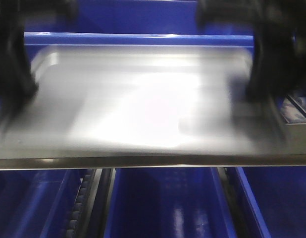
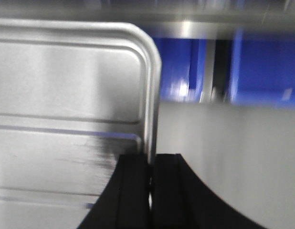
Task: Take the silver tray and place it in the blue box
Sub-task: 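Lower the tray into the blue bin with both grippers, then open both grippers and raise them out of the bin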
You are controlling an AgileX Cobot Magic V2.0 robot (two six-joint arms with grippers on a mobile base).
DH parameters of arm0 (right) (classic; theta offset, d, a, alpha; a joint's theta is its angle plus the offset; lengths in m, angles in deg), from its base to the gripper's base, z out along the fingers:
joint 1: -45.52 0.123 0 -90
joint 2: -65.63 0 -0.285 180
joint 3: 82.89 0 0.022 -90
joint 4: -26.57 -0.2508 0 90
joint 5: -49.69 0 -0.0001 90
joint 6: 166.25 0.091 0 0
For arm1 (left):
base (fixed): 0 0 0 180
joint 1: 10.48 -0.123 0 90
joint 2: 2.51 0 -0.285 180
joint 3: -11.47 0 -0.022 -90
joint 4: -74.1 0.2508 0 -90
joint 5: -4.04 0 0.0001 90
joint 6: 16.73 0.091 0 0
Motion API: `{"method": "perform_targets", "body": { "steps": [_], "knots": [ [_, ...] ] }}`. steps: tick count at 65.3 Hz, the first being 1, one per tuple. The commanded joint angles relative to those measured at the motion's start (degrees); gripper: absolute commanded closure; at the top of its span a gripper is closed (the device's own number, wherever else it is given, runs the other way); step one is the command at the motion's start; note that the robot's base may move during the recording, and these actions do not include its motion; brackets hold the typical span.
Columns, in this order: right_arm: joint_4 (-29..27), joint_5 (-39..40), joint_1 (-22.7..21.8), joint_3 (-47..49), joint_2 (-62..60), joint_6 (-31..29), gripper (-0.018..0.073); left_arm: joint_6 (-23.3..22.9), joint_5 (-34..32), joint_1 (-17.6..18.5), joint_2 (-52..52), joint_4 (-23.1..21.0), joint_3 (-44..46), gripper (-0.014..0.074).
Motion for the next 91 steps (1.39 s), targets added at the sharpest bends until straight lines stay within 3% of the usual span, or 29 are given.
{"method": "perform_targets", "body": {
  "steps": [1,9,20,34,42,48,69,75,83,91],
  "knots": [
    [8.44,1.61,-0.28,7.56,-1.41,-0.83,0.0499,-0.36,-1.65,0.12,-2.12,6.77,6.26,0.07],
    [15.64,2.76,-1.34,13.18,-0.86,-0.83,0.0499,-0.36,-4.64,-0.04,-1.63,15.14,11.19,0.07],
    [18.2,7.14,-7.29,19.15,0.68,-0.99,0.0499,-0.36,-9.75,-4.58,1.85,19.17,17.82,0.07],
    [22.73,23.5,-15.85,21.23,6.4,-1.44,0.0499,-0.26,-24.59,-14.01,10.06,19.76,23.02,0.07],
    [27.72,37.05,-20.9,21.23,12.01,-1.44,0.0499,-0.26,-33.55,-18.7,15.44,23.18,23.61,0.07],
    [29.02,43.49,-23.81,21.23,15.48,-1.44,0.0499,-0.26,-36.61,-21.37,18.39,24.93,23.61,0.07],
    [29.02,44.64,-26.1,21.23,20.97,-1.39,0.0493,-0.26,-37.55,-23.86,22.05,24.94,23.61,0.0691],
    [29.02,44.57,-26.1,21.23,20.97,-1.39,0.0412,-0.26,-37.4,-23.86,22.05,24.94,23.61,0.0624],
    [29.02,42.93,-26.52,21.23,20.97,-1.39,0.0166,-0.26,-35.28,-23.86,22.05,25.2,23.61,0.0421],
    [29.02,40.36,-27.97,21.23,20.97,-1.39,0.0077,-0.26,-31.58,-23.96,22.05,26.63,23.61,0.0316]
  ]
}}
